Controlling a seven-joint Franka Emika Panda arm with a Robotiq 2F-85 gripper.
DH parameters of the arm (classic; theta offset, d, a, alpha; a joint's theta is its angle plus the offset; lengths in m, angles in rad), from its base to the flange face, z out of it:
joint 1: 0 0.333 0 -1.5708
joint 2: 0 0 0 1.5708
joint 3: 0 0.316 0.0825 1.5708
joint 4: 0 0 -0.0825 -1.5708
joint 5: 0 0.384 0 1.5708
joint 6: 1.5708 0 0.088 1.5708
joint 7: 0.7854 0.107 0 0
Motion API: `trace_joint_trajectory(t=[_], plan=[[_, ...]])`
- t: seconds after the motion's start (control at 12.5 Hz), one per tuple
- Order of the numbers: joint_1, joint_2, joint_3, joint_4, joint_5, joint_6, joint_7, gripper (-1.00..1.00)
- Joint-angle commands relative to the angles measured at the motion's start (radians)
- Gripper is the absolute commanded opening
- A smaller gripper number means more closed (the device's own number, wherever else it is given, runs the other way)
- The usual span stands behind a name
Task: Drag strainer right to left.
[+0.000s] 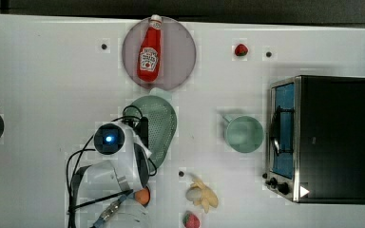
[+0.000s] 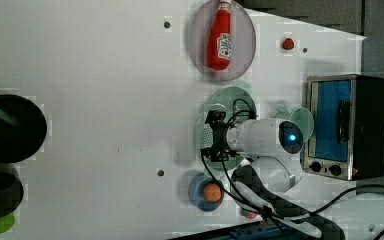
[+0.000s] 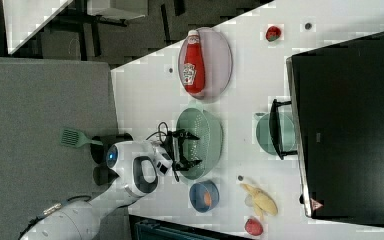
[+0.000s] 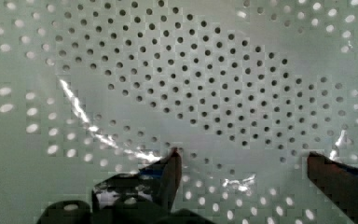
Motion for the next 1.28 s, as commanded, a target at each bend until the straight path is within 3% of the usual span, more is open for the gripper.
trace_joint_trajectory(t=[0.08, 0.56, 1.28], plan=[[0.062, 0.02, 0.021, 0.073, 0.012, -0.035, 0.049, 1.0], [0.163, 0.071, 0.021, 0.192, 0.113, -0.092, 0.075, 1.0], [0.281, 0.142, 0.021, 0.324, 0.132, -0.111, 0.189, 1.0]])
